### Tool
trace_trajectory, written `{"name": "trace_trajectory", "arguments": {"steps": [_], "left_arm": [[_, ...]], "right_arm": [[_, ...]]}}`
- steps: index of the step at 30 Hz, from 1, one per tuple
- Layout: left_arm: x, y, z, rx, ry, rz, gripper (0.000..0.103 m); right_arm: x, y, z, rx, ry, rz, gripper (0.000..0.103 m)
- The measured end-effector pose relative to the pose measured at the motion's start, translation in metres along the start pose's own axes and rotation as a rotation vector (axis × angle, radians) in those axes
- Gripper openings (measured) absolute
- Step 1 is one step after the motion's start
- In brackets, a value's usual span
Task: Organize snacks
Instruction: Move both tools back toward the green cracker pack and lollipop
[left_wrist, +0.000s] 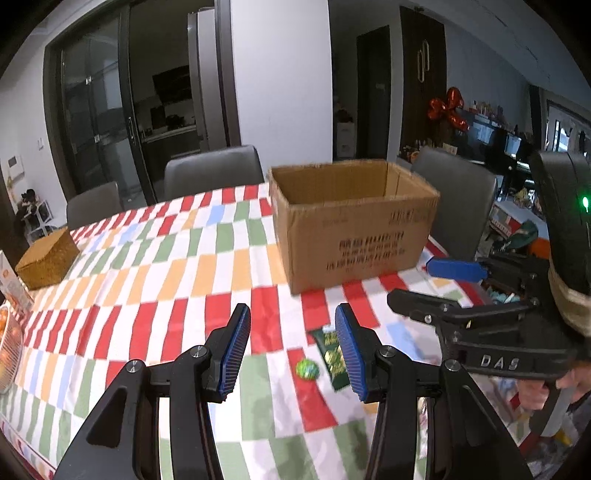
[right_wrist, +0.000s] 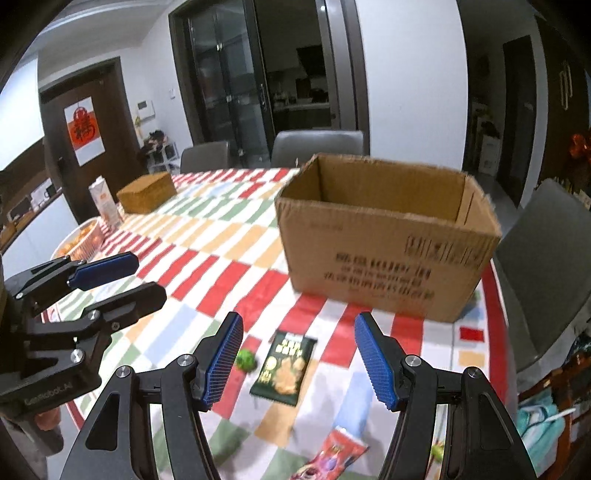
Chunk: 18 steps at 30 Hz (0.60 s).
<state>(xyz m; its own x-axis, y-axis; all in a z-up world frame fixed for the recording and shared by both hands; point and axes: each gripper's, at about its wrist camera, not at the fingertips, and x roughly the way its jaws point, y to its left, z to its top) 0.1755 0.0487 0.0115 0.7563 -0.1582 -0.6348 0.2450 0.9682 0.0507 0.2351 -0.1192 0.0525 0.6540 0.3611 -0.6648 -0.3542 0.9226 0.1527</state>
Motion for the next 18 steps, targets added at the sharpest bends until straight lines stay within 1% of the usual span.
{"name": "trace_trajectory", "arguments": {"steps": [5, 12, 18], "left_arm": [[0.008, 0.0, -0.026, 0.022, 0.036, -0.007, 0.047], [0.025, 0.003, -0.052, 0.03, 0.087, -0.056, 0.047], [0.05, 0.008, -0.067, 0.012, 0.13, -0.115, 0.046]], "right_arm": [[0.015, 0.008, -0.012, -0.001, 0.053, 0.008, 0.064], [0.037, 0.015, -0.025, -0.005, 0.12, 0.007, 0.064], [0.056, 0.018, -0.035, -0.016, 0.168, -0.004, 0.064]]}}
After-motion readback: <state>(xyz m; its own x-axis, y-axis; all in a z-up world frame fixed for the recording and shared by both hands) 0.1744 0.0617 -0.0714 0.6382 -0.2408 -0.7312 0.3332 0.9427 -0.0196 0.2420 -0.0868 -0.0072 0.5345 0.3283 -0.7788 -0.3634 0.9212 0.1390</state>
